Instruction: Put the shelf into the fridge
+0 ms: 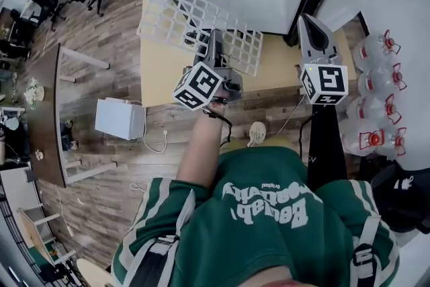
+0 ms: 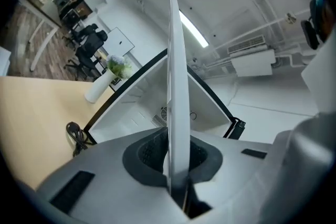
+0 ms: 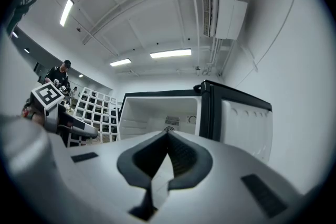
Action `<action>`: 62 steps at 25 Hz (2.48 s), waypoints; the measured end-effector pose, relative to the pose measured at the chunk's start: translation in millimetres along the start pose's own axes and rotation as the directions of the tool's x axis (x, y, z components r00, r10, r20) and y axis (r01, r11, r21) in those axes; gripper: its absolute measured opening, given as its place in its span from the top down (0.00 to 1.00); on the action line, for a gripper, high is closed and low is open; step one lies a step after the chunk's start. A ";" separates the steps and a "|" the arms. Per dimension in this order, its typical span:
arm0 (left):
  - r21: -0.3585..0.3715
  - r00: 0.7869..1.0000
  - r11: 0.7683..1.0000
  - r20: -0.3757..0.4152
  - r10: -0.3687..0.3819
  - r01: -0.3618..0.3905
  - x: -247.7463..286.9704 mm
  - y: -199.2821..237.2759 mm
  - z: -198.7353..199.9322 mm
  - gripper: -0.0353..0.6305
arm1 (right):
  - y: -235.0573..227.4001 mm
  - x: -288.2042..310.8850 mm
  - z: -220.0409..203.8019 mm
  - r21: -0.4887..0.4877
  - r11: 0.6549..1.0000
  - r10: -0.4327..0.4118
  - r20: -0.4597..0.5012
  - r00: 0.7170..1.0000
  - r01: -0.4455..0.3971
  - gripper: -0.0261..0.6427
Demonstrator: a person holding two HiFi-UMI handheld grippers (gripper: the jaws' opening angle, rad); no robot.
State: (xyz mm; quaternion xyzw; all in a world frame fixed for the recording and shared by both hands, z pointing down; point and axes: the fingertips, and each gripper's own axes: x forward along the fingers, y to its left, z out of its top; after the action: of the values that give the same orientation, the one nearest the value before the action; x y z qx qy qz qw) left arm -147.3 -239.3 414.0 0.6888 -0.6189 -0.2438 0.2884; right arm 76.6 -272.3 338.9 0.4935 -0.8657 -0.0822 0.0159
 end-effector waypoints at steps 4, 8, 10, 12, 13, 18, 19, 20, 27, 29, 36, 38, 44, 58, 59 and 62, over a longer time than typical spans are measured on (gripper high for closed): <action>-0.142 0.999 0.989 0.024 -0.029 0.033 11.8 3.3 -4.4 0.91 | -8.4 6.0 -2.5 0.007 1.000 0.000 0.005 1.000 0.000 0.96; -0.294 0.996 0.953 0.061 -0.062 0.077 18.5 8.9 -9.1 0.91 | -11.8 10.0 -4.6 0.010 1.000 0.007 0.004 1.000 -0.007 0.96; -0.363 0.994 0.926 0.074 -0.081 0.102 22.1 9.9 -13.5 0.91 | -14.3 10.5 -5.5 0.013 1.000 0.007 0.006 1.000 -0.007 0.96; -0.435 0.992 0.892 0.090 -0.088 0.119 24.9 11.2 -17.9 0.91 | -17.2 10.1 -6.6 0.018 1.000 0.004 0.006 1.000 -0.004 0.96; -0.470 0.991 0.873 0.102 -0.090 0.128 25.8 12.2 -19.8 0.91 | -18.3 9.3 -6.8 0.020 1.000 0.004 0.005 1.000 -0.004 0.96; -0.597 0.988 0.788 0.125 -0.093 0.150 32.3 19.3 -32.1 0.91 | -22.9 3.7 -5.9 0.015 1.000 -0.001 0.000 1.000 0.001 0.96; -0.613 0.988 0.776 0.124 -0.094 0.151 34.1 20.9 -35.0 0.91 | -23.9 3.2 -5.5 0.015 1.000 -0.003 0.001 1.000 0.003 0.96; -0.629 0.988 0.763 0.122 -0.097 0.152 35.9 21.8 -38.6 0.91 | -25.1 2.5 -5.4 0.016 1.000 -0.004 0.001 1.000 0.004 0.96; -0.717 0.993 0.687 0.079 -0.086 0.117 45.8 32.7 -66.5 0.91 | -32.4 -0.4 -8.1 0.010 1.000 -0.019 -0.007 1.000 0.019 0.96; -0.721 0.993 0.683 0.076 -0.090 0.117 47.7 34.0 -68.3 0.91 | -33.1 -0.6 -9.2 0.011 1.000 -0.022 -0.009 1.000 0.023 0.96; -0.743 0.993 0.661 0.045 -0.111 0.107 55.2 36.5 -80.4 0.91 | -33.0 -1.4 -14.7 0.007 0.999 -0.035 -0.025 0.999 0.035 0.96; -0.747 0.993 0.656 0.041 -0.111 0.104 56.7 38.4 -82.8 0.91 | -32.4 -1.4 -15.5 -0.002 0.999 -0.036 -0.031 0.999 0.036 0.96; -0.767 0.993 0.633 0.042 -0.107 0.100 64.3 40.4 -84.9 0.91 | -38.0 -3.0 -15.4 -0.016 0.998 -0.054 -0.039 0.998 0.053 0.96; -0.746 0.992 0.655 0.072 -0.101 0.121 85.7 42.8 -86.3 0.91 | -37.6 1.3 -16.6 -0.027 0.998 -0.051 -0.045 0.998 0.050 0.96; -0.737 0.993 0.665 0.073 -0.094 0.117 87.9 43.7 -87.4 0.91 | -36.4 2.5 -17.2 -0.027 0.998 -0.049 -0.047 0.998 0.048 0.96; -0.704 0.995 0.703 0.076 -0.070 0.104 92.2 46.4 -89.7 0.91 | -33.3 5.6 -18.2 -0.032 0.999 -0.040 -0.051 0.998 0.039 0.96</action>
State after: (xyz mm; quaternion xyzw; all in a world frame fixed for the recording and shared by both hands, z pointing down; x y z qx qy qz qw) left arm -107.5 -325.4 512.5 0.5489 -0.4514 -0.4902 0.5046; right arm 104.1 -296.0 351.3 0.5121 -0.8537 -0.0834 0.0444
